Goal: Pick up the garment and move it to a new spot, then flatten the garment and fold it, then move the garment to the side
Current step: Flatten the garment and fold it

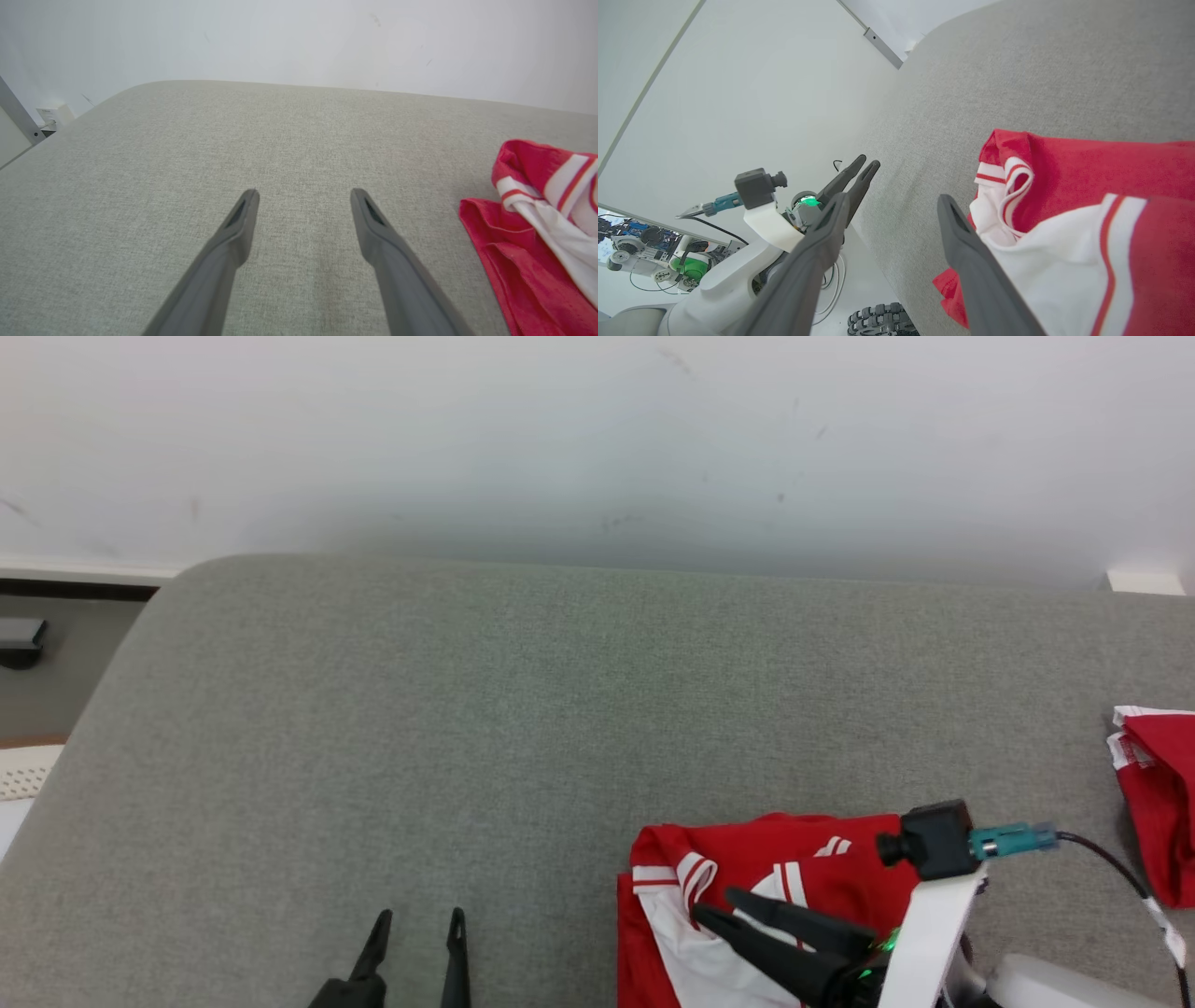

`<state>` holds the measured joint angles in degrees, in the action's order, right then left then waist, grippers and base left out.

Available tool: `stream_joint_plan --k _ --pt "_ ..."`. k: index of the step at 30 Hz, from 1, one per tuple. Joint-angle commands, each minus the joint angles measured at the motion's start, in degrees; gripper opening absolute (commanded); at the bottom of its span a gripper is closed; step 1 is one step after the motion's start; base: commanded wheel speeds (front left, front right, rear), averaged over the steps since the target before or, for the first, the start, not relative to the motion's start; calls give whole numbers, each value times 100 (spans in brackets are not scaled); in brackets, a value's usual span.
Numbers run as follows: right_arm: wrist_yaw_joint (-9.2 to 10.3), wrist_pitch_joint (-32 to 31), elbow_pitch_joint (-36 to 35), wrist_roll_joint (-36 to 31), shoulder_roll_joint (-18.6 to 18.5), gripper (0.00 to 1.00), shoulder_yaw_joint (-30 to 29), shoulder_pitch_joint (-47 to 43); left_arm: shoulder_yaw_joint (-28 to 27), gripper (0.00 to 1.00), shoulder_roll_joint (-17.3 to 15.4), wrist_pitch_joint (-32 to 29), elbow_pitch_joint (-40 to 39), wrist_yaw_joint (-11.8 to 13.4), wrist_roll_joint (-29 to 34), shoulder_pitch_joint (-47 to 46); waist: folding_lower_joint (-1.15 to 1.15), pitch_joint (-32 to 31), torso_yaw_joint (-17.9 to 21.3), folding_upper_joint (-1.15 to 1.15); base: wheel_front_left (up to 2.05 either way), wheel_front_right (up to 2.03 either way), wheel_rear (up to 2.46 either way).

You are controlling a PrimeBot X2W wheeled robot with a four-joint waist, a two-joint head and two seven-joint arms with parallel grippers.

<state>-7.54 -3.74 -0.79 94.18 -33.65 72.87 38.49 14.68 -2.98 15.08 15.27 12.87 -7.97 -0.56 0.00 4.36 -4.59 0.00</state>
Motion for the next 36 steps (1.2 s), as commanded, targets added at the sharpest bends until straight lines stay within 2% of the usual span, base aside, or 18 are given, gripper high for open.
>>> stream_joint_plan --k 1,4,5,9,11,12,15,17,18,19,20,21,22,29,33,36 --pt "13 190 -225 -18 -206 100 -88 46 -74 100 -76 8 9 -25 36 92 0 -112 100 0 0 0 0" --pt "12 502 -679 -148 -600 100 -232 108 -145 100 -79 8 -14 -32 45 125 0 -214 216 0 0 0 0" --pt "12 502 -679 -148 -600 100 -232 108 -145 100 -79 8 -14 -32 45 125 0 -214 216 0 0 0 0" --pt "13 1046 -1022 -515 -1374 100 -530 101 -207 100 -78 8 -71 -47 69 186 0 -277 375 0 0 0 0" --pt "13 1345 -937 -808 -1781 100 -718 13 -215 100 -73 8 -100 -59 96 214 0 -272 442 0 0 0 0" --pt "13 1531 -746 -1169 -2092 100 -868 -89 -222 100 -69 8 -134 -72 115 191 0 -241 493 0 0 0 0" --pt "13 1706 -274 -1672 -2343 100 -1153 -303 -218 100 -62 8 -214 -84 180 126 0 -158 544 0 0 0 0" --pt "13 1767 104 -2049 -2318 100 -1381 -454 -216 100 -58 8 -269 -83 210 88 0 -75 558 0 0 0 0" --pt "13 1802 275 -2160 -2214 96 -1484 -544 -208 100 -56 8 -296 -85 237 61 0 -26 559 0 0 0 0" --pt "12 1804 404 -2272 -2078 49 -1584 -644 -201 100 -51 8 -321 -90 261 21 0 24 550 0 0 0 0" --pt "12 1831 502 -2384 -1939 9 -1678 -717 -190 100 -49 8 -346 -95 274 -14 0 76 537 0 0 0 0" --pt "12 1831 502 -2384 -1939 9 -1678 -717 -190 100 -49 8 -346 -95 274 -14 0 76 537 0 0 0 0" --pt "13 1832 586 -2501 -1816 0 -1698 -804 -174 100 -47 8 -366 -99 291 -47 0 123 519 0 0 0 0" --pt "14 1746 1295 -3014 -788 0 -1754 -1113 -104 100 -33 8 -388 -90 341 -223 0 395 360 0 0 0 0" --pt "14 1640 1579 -3176 -296 0 -1640 -1080 -58 100 -23 8 -370 -72 336 -333 0 519 259 0 0 0 0" --pt "14 1538 1746 -3251 -62 0 -1536 -981 -37 100 -20 8 -324 -55 326 -413 0 580 190 0 0 0 0"
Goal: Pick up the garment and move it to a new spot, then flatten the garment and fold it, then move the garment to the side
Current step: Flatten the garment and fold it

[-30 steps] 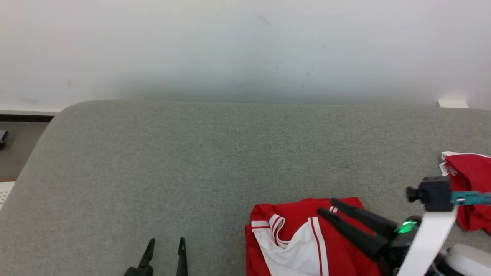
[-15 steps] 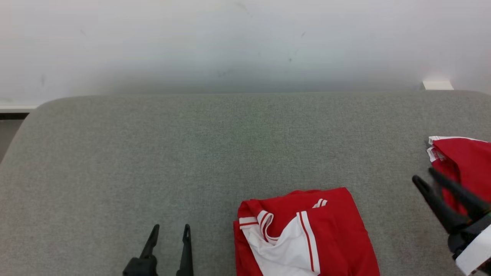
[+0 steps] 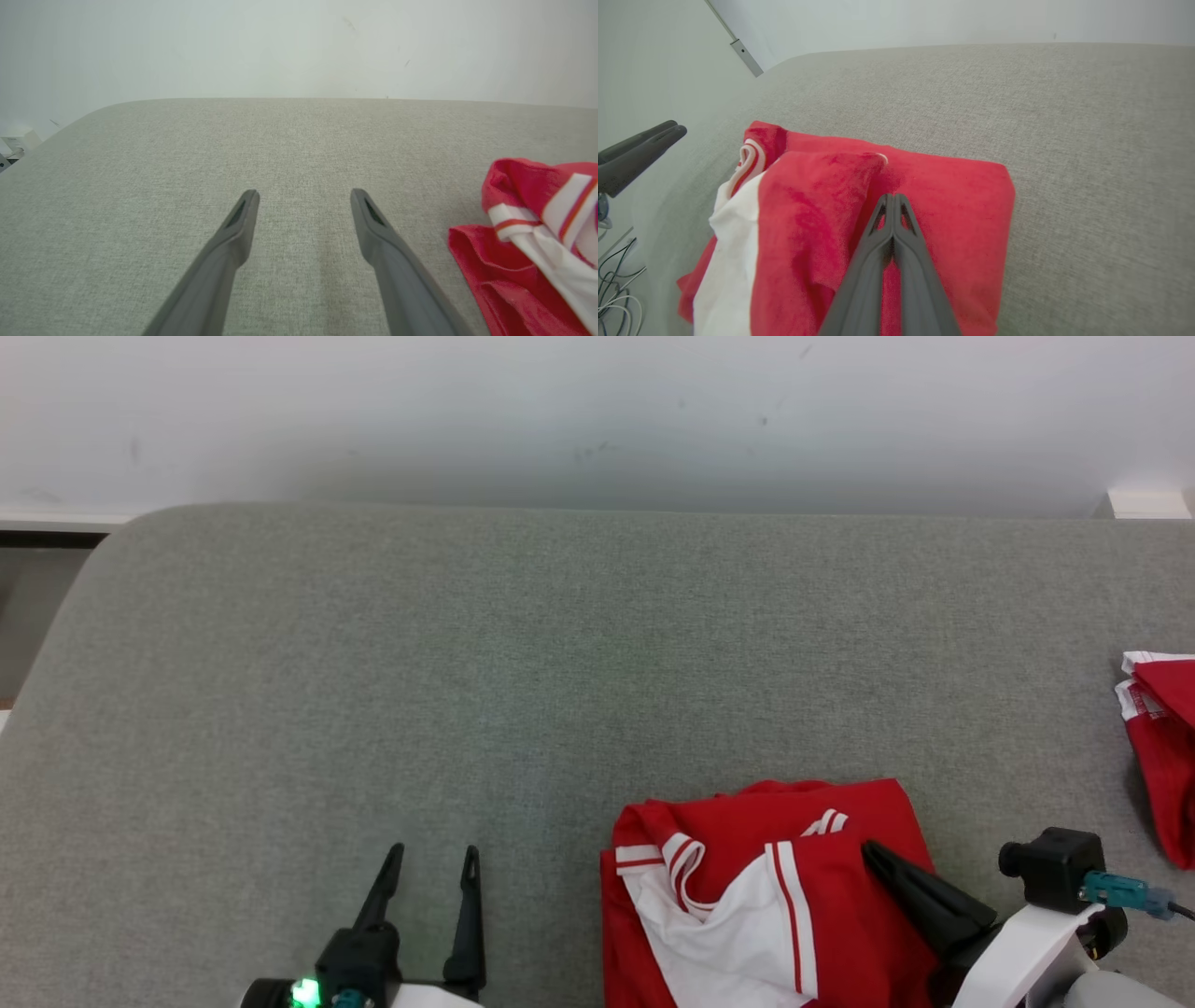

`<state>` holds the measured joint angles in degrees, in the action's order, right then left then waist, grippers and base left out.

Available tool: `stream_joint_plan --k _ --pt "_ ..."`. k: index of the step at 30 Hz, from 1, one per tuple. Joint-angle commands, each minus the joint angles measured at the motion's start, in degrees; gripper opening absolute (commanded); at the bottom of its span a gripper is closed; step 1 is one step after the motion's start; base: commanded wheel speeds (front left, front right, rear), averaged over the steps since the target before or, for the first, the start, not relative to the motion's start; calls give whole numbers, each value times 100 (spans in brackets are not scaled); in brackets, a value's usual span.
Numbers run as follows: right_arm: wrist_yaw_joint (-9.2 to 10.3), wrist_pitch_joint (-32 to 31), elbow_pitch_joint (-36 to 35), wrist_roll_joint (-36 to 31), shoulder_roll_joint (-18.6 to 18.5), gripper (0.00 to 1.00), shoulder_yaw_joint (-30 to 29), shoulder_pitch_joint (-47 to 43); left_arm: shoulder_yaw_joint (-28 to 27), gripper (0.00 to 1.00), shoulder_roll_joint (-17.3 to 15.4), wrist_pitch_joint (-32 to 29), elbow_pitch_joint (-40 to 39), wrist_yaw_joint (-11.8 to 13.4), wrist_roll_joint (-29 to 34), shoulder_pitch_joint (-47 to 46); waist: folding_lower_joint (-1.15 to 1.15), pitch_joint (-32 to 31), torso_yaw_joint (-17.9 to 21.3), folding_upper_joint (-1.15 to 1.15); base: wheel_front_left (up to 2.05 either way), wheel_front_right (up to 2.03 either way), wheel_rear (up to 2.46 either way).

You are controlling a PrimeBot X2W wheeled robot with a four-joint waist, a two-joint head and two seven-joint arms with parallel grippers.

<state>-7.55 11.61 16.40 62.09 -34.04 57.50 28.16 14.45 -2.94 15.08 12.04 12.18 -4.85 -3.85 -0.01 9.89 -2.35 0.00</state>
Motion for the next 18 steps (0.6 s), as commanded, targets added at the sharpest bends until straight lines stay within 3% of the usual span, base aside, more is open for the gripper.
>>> stream_joint_plan --k 1,10,18 --pt "15 -48 69 -69 41 0 55 74 -17 100 -24 8 2 20 6 -114 1 44 -61 0 0 0 0" --pt "15 -354 -384 -316 308 0 711 192 -60 100 -18 7 30 39 -51 -149 1 -6 -289 0 0 0 0" --pt "15 -1255 -905 -277 482 0 1312 282 -19 100 -10 7 35 40 -164 -73 1 -127 -428 0 0 0 0"
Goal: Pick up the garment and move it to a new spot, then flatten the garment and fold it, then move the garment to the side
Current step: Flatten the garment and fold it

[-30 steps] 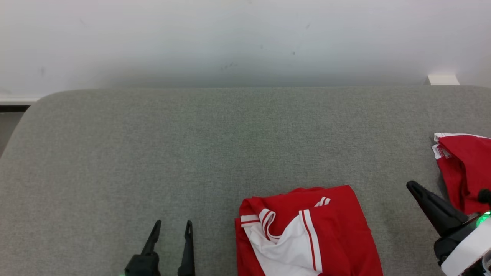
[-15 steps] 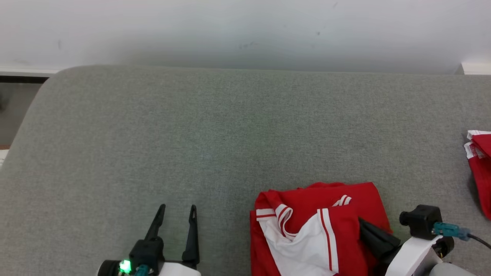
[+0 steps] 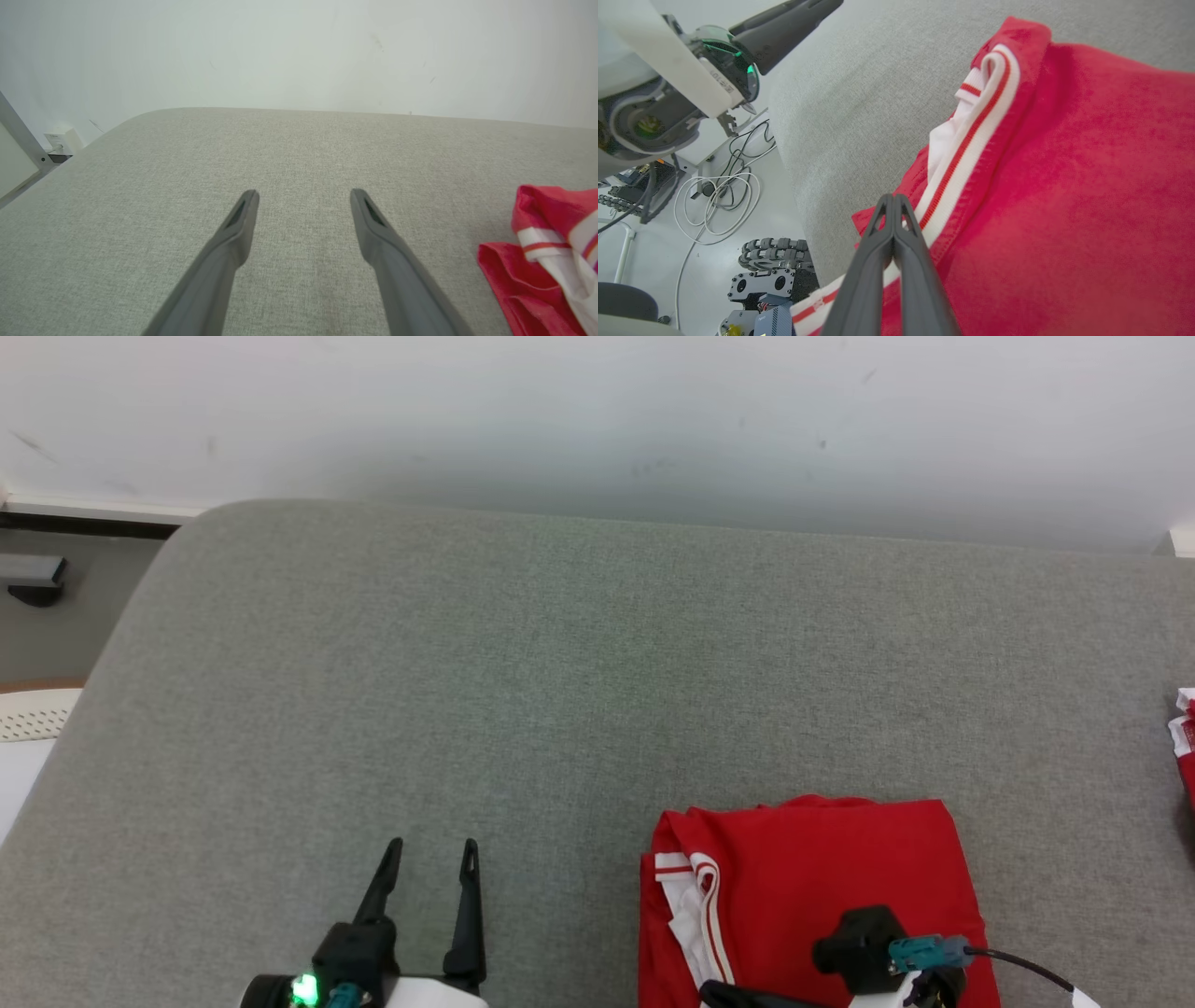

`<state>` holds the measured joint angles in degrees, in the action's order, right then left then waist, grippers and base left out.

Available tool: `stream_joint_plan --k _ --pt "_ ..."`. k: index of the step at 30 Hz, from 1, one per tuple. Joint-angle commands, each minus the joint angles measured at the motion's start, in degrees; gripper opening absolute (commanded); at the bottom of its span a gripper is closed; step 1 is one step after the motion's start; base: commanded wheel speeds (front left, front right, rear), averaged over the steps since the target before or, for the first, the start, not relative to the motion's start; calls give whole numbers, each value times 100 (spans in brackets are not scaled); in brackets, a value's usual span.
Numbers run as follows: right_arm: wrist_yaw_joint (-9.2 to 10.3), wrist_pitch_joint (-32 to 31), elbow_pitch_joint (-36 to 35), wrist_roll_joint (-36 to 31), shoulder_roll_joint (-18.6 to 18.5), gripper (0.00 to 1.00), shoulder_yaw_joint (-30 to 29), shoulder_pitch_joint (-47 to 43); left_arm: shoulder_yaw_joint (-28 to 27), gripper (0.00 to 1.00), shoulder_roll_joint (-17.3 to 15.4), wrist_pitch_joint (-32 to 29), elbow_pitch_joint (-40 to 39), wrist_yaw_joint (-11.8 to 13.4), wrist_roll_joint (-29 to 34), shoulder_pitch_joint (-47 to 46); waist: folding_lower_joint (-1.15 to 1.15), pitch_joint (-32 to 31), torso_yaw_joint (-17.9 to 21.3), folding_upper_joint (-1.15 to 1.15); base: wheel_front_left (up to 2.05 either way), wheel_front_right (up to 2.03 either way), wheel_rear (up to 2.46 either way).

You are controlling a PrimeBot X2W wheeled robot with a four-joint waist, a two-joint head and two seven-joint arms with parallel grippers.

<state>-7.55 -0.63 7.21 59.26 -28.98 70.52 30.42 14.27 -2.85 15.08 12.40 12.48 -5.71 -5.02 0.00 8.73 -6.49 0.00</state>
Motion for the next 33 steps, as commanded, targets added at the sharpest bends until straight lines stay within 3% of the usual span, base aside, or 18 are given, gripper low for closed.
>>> stream_joint_plan --k 1,6,10,16,17,18,19,27,33 --pt "15 -143 48 -12 12 0 43 79 7 100 -18 8 2 12 -91 46 0 -24 -27 0 0 0 0" --pt "15 -435 289 47 250 0 100 96 16 100 -17 8 36 30 -144 108 0 -131 -40 0 0 0 0" --pt "15 -280 247 118 348 0 37 69 -58 100 -17 8 31 51 -171 186 0 -244 44 0 0 0 0" --pt "15 203 -250 44 -81 0 -455 -85 -234 100 -40 8 -96 8 -78 321 0 -466 311 0 0 0 0" --pt "15 309 -313 -43 -210 14 -595 -126 -273 100 -46 7 -107 3 -64 355 0 -510 375 0 0 0 0" --pt "15 397 -349 -137 -332 49 -738 -166 -300 100 -53 7 -111 -10 -56 394 0 -555 438 0 0 0 0" --pt "15 485 -380 -204 -434 100 -910 -225 -322 100 -64 7 -107 -28 -49 440 0 -604 508 0 0 0 0" --pt "15 1359 -219 -627 -917 100 -2927 -1140 -375 100 -79 5 -7 -219 -15 590 0 -834 850 0 0 0 0" --pt "14 1564 88 -1210 -663 100 -4429 -2069 -409 100 -81 5 41 -276 29 700 0 -910 933 0 0 0 0"
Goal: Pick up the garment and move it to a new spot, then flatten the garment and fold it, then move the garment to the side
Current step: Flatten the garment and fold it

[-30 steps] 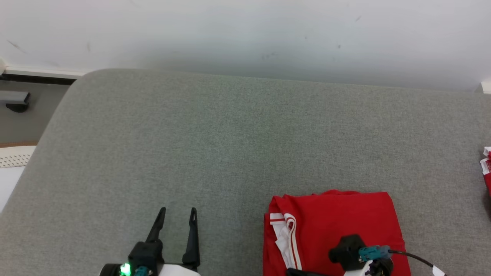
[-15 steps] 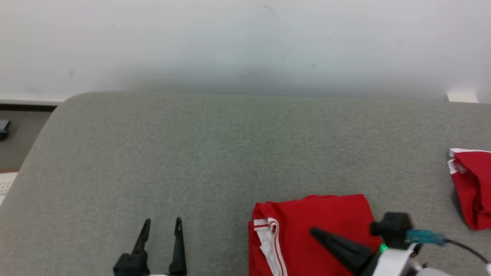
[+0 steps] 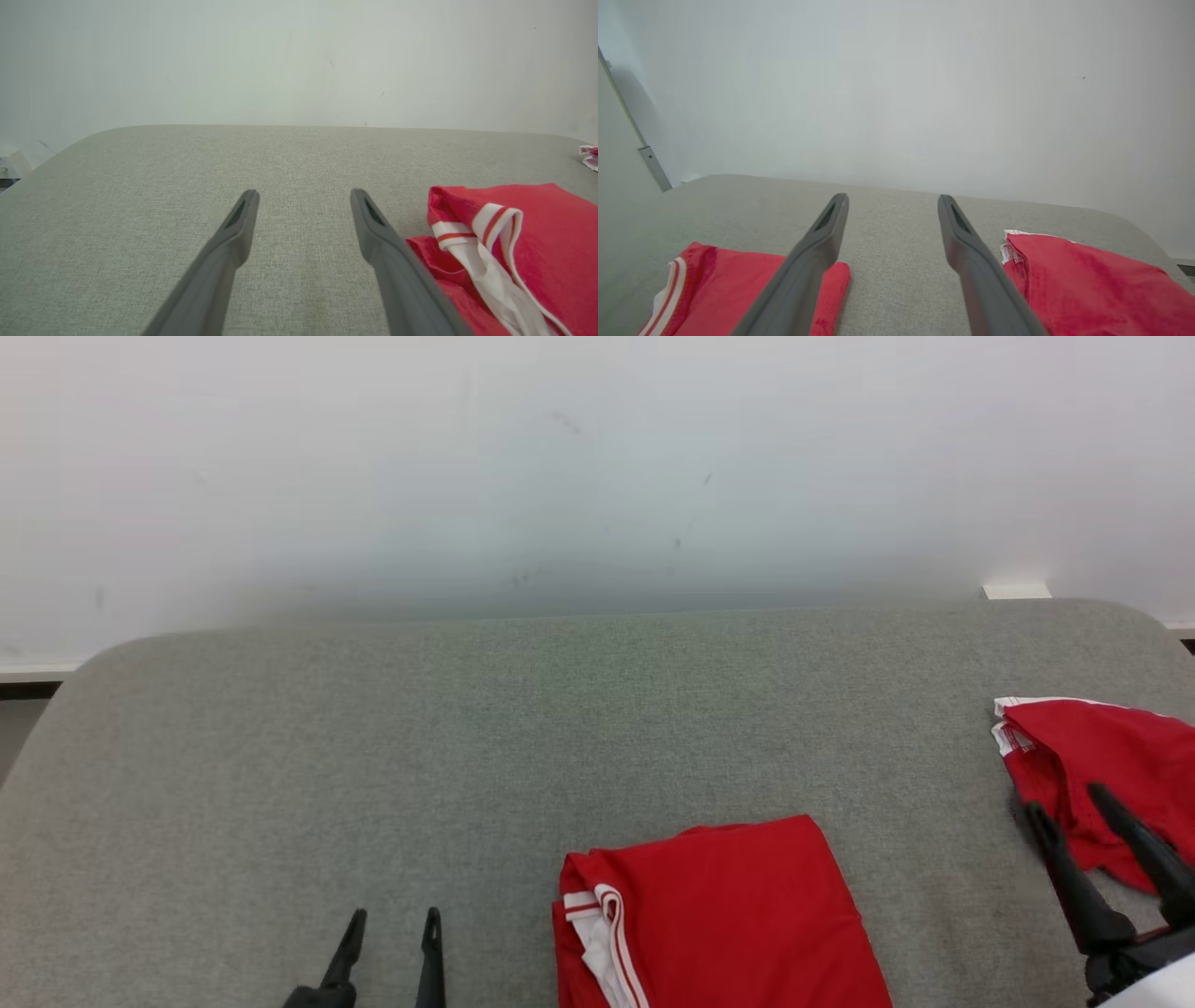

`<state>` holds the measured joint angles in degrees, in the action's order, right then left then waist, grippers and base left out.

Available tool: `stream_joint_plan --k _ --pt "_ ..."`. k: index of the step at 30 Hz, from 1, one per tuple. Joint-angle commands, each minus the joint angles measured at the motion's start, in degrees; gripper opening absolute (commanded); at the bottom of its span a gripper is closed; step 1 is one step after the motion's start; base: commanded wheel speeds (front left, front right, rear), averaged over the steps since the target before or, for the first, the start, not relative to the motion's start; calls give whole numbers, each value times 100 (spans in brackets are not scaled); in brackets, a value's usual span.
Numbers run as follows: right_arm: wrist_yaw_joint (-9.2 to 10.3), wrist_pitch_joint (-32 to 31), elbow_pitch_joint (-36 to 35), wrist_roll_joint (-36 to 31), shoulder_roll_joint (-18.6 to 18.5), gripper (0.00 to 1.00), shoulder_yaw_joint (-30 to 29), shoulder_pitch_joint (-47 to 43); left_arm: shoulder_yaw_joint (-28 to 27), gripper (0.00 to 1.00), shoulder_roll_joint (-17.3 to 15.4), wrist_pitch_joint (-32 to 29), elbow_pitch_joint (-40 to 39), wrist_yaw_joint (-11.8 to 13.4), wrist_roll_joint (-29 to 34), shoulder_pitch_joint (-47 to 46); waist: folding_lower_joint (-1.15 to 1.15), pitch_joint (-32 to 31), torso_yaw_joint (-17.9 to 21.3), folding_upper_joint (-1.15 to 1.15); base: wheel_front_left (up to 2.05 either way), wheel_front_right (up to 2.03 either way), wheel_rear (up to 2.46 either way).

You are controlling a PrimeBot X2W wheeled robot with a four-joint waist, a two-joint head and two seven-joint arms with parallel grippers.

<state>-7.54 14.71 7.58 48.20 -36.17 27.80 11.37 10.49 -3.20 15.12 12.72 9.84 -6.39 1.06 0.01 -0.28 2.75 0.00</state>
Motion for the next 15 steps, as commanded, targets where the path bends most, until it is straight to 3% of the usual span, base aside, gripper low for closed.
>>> stream_joint_plan --k 1,7,15 --pt "13 42 80 -225 159 100 -357 -315 -51 100 -49 0 -7 -2 93 119 -1 -12 8 0 0 0 0" --pt "13 43 54 -1093 1008 100 -1621 -1180 -202 100 -56 0 -67 51 76 312 -1 -21 -126 0 0 0 0" --pt "14 46 27 -1840 1772 100 -2274 -1709 -321 100 -50 0 -106 0 70 423 -1 -23 -233 0 0 0 0"
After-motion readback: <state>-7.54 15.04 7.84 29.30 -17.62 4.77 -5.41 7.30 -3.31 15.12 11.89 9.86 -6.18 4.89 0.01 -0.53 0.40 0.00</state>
